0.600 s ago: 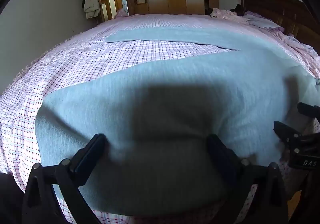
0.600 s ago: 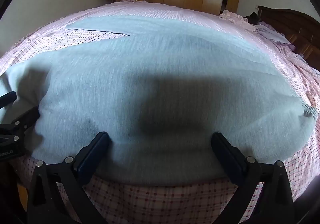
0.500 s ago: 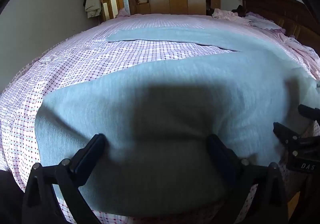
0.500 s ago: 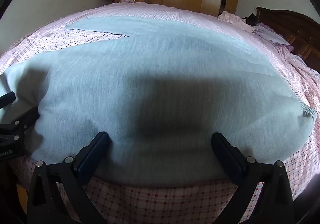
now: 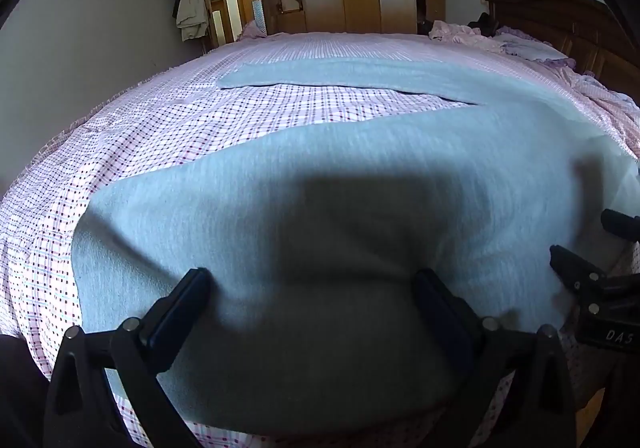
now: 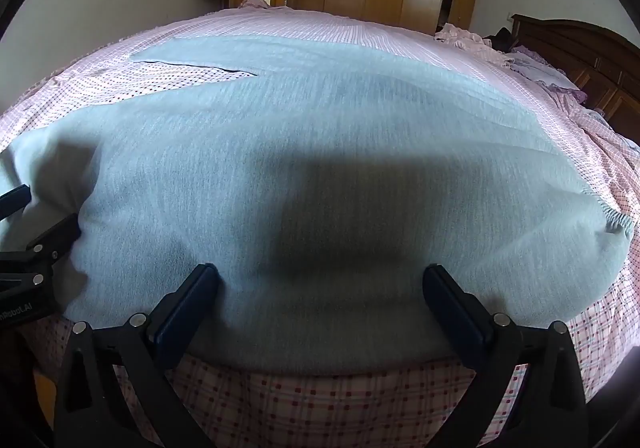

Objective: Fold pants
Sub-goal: 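Grasp the waistband of the light blue pants with both grippers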

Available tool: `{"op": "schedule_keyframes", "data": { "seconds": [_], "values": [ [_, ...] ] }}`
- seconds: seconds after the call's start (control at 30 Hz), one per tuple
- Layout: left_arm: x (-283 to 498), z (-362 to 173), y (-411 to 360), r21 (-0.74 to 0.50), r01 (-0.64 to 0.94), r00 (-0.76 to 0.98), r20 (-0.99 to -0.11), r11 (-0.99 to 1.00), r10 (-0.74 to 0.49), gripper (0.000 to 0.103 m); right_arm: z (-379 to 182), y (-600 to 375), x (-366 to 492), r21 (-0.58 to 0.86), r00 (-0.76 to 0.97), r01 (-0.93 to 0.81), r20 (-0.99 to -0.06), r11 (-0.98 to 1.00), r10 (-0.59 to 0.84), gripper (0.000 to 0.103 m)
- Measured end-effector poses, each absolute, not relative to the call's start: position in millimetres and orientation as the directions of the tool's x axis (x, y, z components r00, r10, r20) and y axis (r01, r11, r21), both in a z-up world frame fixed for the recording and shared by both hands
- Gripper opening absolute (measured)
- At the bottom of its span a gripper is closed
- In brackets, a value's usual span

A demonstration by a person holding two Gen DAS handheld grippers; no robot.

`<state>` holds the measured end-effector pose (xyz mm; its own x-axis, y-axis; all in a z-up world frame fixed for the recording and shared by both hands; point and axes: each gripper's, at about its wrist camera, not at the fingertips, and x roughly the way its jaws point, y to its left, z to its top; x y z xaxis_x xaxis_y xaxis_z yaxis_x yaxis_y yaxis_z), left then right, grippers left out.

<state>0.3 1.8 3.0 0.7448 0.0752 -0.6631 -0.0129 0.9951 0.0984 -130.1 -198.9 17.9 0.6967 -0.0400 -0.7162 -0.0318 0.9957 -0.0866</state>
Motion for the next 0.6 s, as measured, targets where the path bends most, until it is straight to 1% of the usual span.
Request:
{"op": "schedule_keyframes", "data": {
  "seconds": [0.6],
  "values": [
    [-2.9,3.1,-6.1,0.110,-0.015,0.748,-0.658,0.994,0.084,0.103,16.9,-197.6,-129.6,-0.088,0.697,-0.031,-0.716,0.996,-0.041,0.099]
  ]
}}
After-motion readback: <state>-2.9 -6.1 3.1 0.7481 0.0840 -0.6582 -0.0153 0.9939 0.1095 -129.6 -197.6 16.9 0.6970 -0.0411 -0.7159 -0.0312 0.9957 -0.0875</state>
